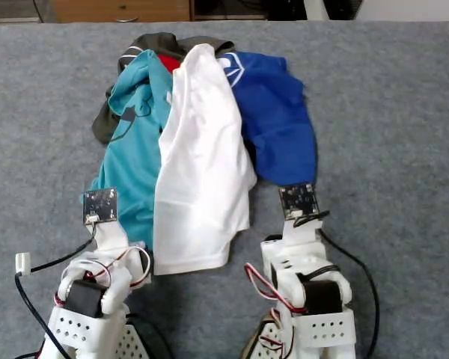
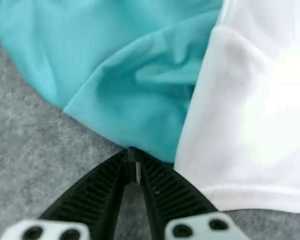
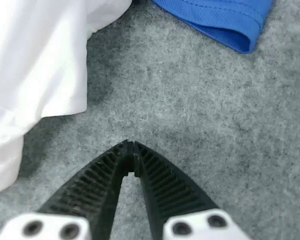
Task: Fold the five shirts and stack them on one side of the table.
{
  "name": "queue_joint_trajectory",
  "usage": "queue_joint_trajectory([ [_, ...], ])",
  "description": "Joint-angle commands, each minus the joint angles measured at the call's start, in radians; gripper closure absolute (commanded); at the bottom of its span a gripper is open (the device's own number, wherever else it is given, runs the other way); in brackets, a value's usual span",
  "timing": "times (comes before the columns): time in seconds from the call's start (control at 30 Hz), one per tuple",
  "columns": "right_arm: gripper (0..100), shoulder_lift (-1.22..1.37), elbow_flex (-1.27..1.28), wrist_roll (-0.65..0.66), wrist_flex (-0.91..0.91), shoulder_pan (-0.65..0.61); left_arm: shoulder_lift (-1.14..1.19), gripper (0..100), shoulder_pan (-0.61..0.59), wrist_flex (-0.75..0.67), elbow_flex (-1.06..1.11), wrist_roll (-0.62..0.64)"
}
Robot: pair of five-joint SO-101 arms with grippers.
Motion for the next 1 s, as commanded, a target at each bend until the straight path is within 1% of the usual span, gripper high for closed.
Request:
queue_joint_trajectory([
  [0.0, 98.5, -0.018, 0.002, 0.009, 0.002, -0.004, -0.021, 98, -0.032, -0.084, 0.011, -0.008],
  [0.2, 98.5, -0.018, 0.002, 0.009, 0.002, -0.004, -0.019, 98, -0.207, -0.239, 0.011, -0.02],
  [0.4, 98.5, -0.018, 0.002, 0.009, 0.002, -0.004, -0.018, 97, -0.325, -0.37, 0.011, -0.206],
  [0.5, 98.5, -0.018, 0.002, 0.009, 0.002, -0.004, -0.018, 93, -0.358, -0.41, 0.011, -0.259],
  [0.57, 98.5, -0.018, 0.002, 0.009, 0.002, -0.004, -0.018, 89, -0.379, -0.414, 0.009, -0.267],
  [0.63, 98.5, -0.018, 0.002, 0.009, 0.002, -0.004, -0.018, 88, -0.396, -0.414, 0.009, -0.267],
  [0.73, 98.5, -0.018, 0.002, 0.009, 0.002, -0.004, -0.018, 90, -0.402, -0.408, -0.009, -0.267],
  [0.83, 98.5, -0.018, 0.002, 0.009, 0.002, -0.004, -0.016, 98, -0.393, -0.413, -0.072, -0.275],
  [0.97, 98.5, -0.018, 0.002, 0.009, 0.002, -0.004, -0.016, 98, -0.382, -0.413, -0.143, -0.338],
])
